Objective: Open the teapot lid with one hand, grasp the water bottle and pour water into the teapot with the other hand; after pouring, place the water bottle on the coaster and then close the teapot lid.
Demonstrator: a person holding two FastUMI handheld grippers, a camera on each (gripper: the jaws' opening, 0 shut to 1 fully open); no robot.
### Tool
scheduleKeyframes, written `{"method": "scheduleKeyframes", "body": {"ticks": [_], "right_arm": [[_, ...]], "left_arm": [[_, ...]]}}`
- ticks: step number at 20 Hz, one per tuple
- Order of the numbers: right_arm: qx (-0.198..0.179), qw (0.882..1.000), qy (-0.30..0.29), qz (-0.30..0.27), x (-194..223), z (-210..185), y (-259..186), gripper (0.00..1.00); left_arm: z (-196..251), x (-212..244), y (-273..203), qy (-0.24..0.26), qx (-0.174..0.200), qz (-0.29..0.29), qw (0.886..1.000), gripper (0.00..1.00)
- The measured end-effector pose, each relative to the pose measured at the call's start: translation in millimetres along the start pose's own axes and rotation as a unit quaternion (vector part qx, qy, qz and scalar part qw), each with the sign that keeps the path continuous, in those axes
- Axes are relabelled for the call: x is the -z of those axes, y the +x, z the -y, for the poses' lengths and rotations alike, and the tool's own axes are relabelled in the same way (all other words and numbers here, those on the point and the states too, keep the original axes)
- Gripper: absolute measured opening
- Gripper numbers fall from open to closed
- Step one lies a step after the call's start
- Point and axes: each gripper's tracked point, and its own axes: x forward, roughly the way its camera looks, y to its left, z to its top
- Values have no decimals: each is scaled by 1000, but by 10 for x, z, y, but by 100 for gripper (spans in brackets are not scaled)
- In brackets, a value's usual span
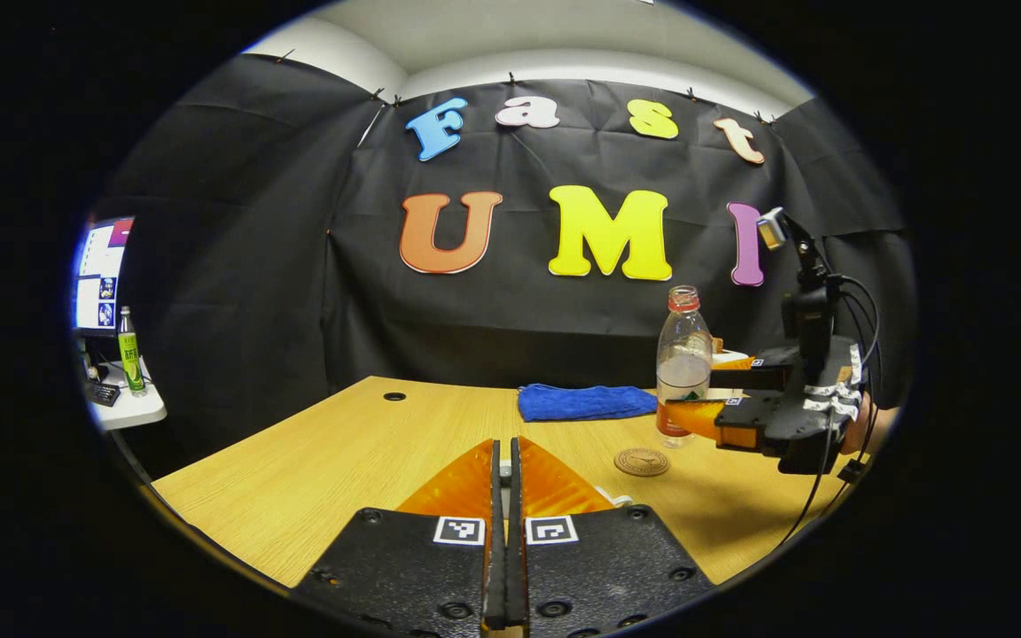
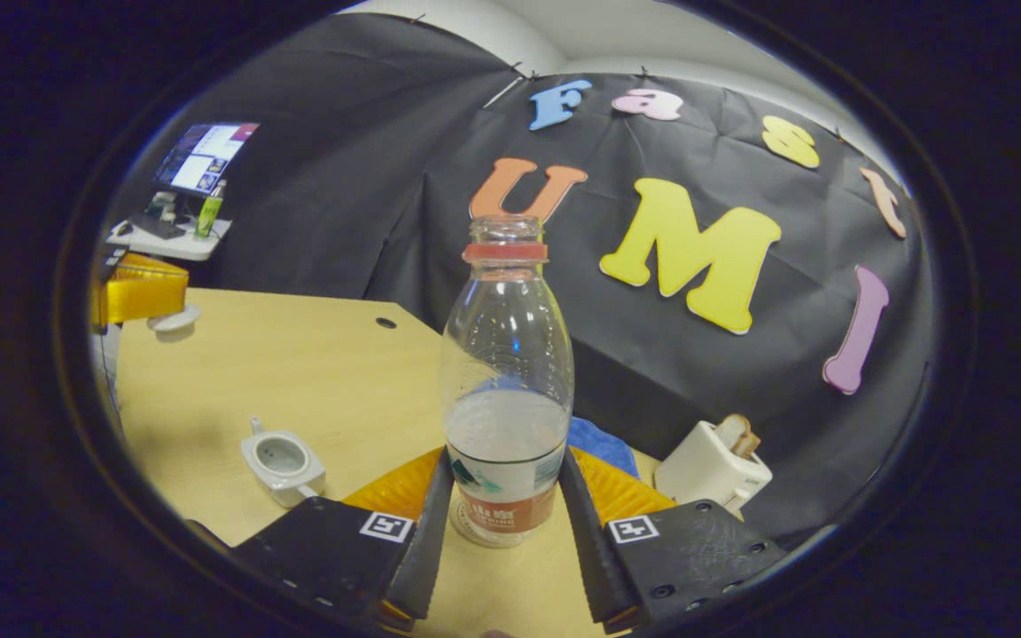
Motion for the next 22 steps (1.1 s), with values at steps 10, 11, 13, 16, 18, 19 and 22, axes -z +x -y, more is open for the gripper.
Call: {"method": "scheduleKeyframes", "body": {"ticks": [10, 11, 13, 16, 18, 19, 22], "right_arm": [[-13, 991, 131, -31, 329, 137, 551, 65], [-13, 991, 131, -33, 364, 128, 577, 67], [-13, 990, 134, -38, 418, 140, 635, 67], [-13, 989, 144, -42, 490, 130, 689, 68], [-14, 988, 146, -46, 525, 129, 715, 70], [-14, 988, 148, -47, 537, 134, 719, 71], [-14, 986, 155, -50, 583, 137, 722, 74]], "left_arm": [[33, -9, 31, 9, -4, 1, 1000, 3], [32, 4, 39, 9, -4, -1, 1000, 3], [24, 29, 48, 10, -6, -5, 1000, 3], [18, 52, 62, 11, -8, -8, 1000, 3], [26, 62, 64, 9, -8, -9, 1000, 3], [30, 68, 78, 8, -7, -10, 1000, 3], [34, 84, 74, 10, -9, -12, 1000, 3]]}}
